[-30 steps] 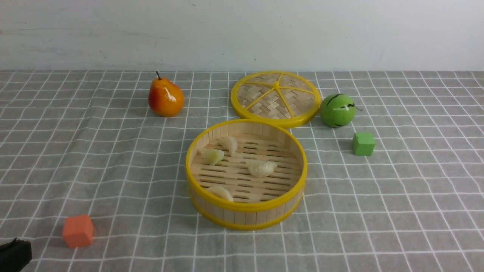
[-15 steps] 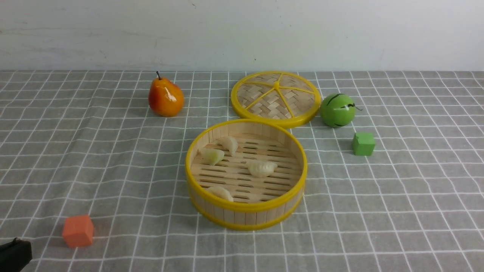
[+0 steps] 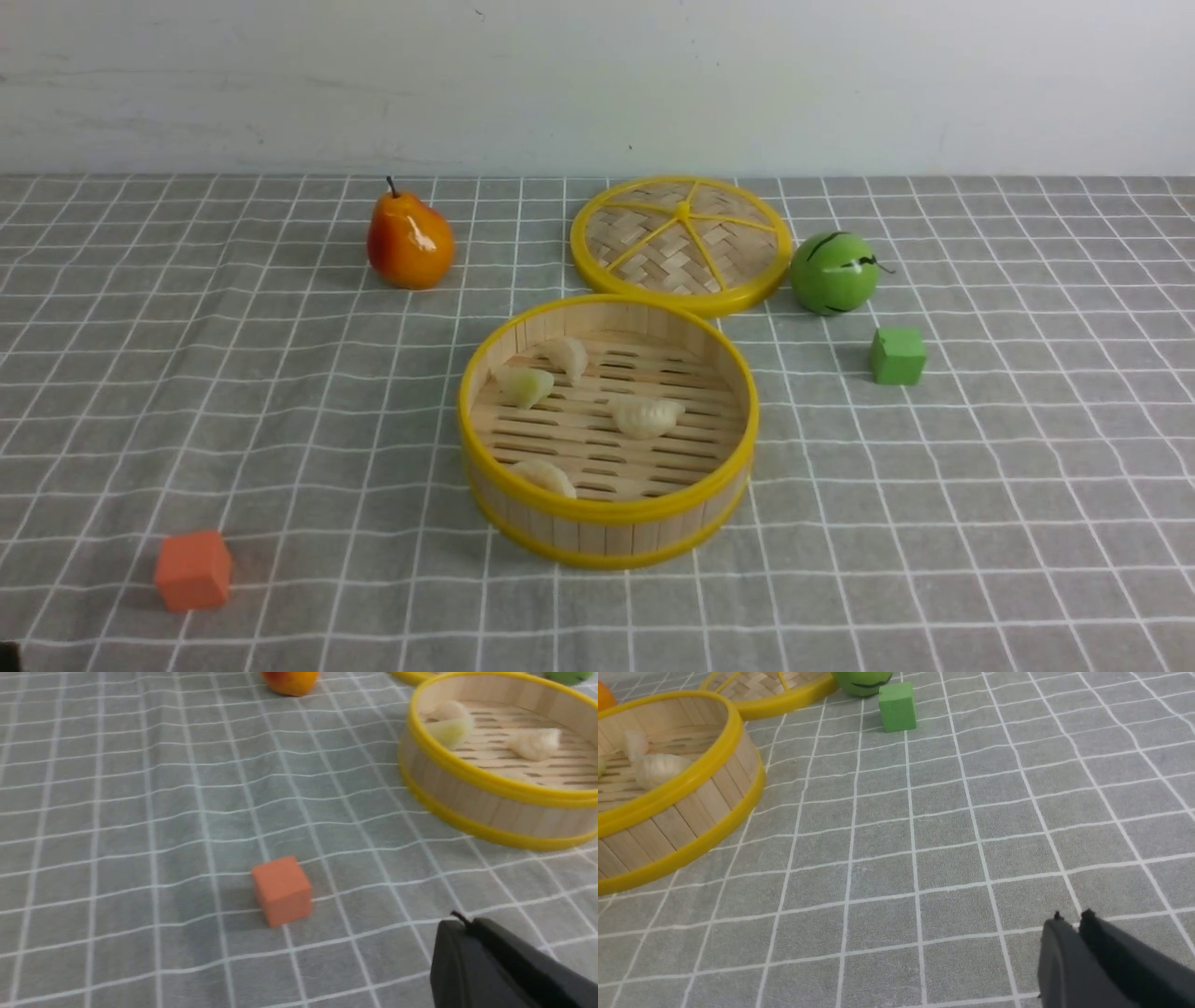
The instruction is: Put the dumplings into the steamer on the table with the grey tablecloth.
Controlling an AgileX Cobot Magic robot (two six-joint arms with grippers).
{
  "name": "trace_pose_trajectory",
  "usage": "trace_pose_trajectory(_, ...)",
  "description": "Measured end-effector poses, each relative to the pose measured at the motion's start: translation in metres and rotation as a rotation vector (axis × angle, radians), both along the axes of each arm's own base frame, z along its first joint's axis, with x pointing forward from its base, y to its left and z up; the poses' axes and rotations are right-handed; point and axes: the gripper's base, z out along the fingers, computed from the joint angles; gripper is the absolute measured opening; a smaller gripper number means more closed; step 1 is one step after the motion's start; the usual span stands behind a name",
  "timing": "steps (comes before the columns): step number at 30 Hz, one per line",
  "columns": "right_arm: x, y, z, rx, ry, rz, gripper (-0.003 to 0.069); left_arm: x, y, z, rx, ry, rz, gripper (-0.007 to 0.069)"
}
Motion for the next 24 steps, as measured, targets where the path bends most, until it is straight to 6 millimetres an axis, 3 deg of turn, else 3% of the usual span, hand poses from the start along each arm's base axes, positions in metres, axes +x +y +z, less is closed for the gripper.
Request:
trace_pose_trajectory(5,0.0,0.0,0.0,0.0,0.0,0.0,0.0055,-0.01,0.004,-0.01,-0.078,-0.126,0.081,-0.0014)
trace_pose_trajectory(14,0.0,0.0,0.0,0.002,0.0,0.0,0.0065,0.0,0.002,-0.068,-0.159,-0.07,0.2,-0.0014)
trace_pose_trajectory(24,0.0,0.0,0.0,0.004,-0.001,0.0,0.0081,-0.001,0.001,-0.077,-0.098,0.002,0.172,-0.0014)
